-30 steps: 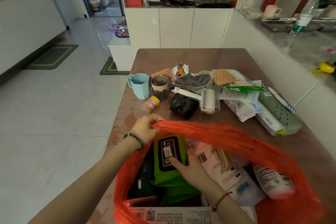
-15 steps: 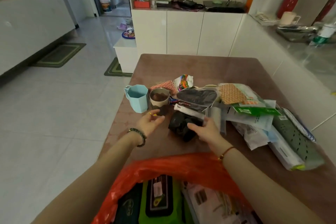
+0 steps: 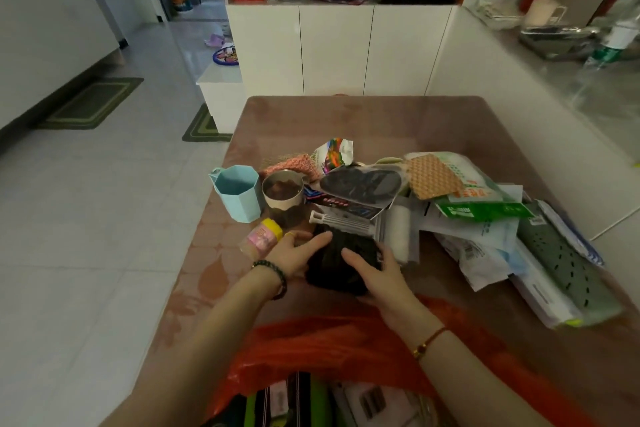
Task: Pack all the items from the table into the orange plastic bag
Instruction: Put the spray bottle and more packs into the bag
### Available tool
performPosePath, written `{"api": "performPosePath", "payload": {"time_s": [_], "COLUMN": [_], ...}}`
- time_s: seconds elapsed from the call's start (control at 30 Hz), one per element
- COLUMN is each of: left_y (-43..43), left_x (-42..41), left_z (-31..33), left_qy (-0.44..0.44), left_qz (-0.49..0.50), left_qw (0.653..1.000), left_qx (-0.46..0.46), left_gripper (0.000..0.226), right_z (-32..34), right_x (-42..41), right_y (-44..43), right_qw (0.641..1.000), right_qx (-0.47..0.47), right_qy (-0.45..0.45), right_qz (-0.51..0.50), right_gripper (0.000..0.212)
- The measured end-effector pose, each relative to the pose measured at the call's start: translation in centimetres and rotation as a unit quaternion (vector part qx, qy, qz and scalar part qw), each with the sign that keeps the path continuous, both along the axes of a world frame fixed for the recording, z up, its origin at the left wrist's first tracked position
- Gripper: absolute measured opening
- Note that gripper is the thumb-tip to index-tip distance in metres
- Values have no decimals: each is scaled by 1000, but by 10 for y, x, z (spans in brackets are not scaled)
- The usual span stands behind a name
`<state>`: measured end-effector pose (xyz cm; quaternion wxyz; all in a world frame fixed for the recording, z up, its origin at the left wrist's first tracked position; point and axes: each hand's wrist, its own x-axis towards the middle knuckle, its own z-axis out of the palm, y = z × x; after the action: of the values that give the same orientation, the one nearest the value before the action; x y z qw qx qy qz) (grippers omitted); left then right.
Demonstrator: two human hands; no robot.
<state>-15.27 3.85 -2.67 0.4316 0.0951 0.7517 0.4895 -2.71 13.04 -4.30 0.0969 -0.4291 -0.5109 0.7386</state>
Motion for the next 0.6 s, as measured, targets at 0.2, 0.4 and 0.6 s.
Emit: {"api": "performPosePath", "payload": {"time_s": [0.2, 0.4, 0.6], "left_y": [-22, -35, -52], "left_x": [50, 113, 118], "left_z": [57, 57, 32], "left_qy": [169, 251, 554], "left_qz": [-69, -254, -463], "left_qw": [968, 913, 690], "left_qx": [173, 197, 49], "left_gripper": [35, 35, 63], "right_z": [46, 53, 29], "right_x": [60, 117, 176], "right_y": [-11, -10, -28], "right_qw": [972, 974, 961], "right_qx": [73, 29, 58], "right_qy": [198, 188, 111], "right_qz": [-103, -124, -245], "right_gripper": [61, 42, 15]}}
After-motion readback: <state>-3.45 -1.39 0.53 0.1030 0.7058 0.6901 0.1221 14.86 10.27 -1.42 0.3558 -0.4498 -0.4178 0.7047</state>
